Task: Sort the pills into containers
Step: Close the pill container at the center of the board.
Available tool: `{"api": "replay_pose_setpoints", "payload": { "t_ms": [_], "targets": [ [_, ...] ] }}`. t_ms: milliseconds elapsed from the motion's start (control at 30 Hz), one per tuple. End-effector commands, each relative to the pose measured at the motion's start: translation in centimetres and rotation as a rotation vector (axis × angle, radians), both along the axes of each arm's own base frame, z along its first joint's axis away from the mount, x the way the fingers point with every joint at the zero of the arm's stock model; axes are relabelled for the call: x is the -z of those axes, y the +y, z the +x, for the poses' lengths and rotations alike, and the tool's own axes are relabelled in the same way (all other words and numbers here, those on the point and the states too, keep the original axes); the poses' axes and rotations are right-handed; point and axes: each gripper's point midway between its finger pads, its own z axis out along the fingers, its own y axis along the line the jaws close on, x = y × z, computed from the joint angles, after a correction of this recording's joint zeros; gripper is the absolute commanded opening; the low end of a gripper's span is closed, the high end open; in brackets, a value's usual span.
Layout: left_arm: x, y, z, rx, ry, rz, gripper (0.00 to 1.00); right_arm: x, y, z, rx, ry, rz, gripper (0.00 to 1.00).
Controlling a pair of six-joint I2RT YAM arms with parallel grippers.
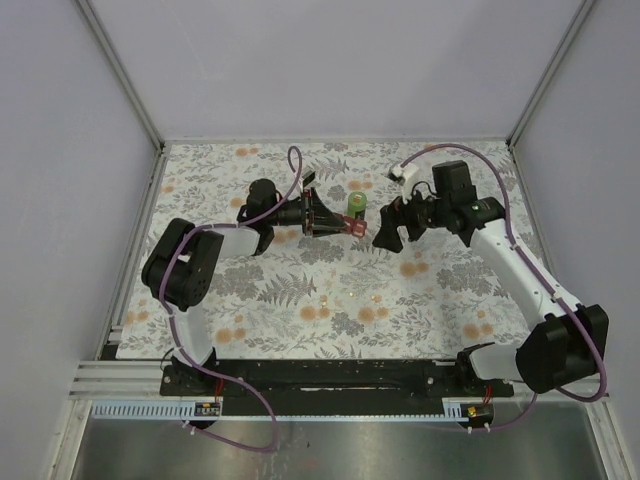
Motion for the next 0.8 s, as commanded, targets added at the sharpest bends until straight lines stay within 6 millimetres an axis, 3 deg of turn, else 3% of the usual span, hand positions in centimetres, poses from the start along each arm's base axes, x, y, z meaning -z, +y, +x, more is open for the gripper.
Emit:
{"api": "replay_pose_setpoints", "payload": {
  "t_ms": [0, 133, 333, 767],
  "targets": [
    [-4.6, 0.9, -0.1, -0.014, -0.161, -0.092, 0.0, -5.0, 1.4, 1.7, 0.036, 0.026, 0.244, 0.98],
    [-5.8, 1.1, -0.2, -0.029, -0.185, -0.144, 0.0, -6.0, 3.1, 2.1, 0.033, 0.134, 0.376, 0.96],
    [-6.2, 1.3, -0.2, -0.043, -0.196, -0.171, 0.0, -5.6, 4.8, 3.1, 0.04, 0.301, 0.518, 0.92],
    [-5.8, 1.2, 0.1, -0.069, -0.179, -0.147, 0.0, -4.0, 5.1, 2.8, 0.022, 0.356, 0.55, 0.8]
  ]
}}
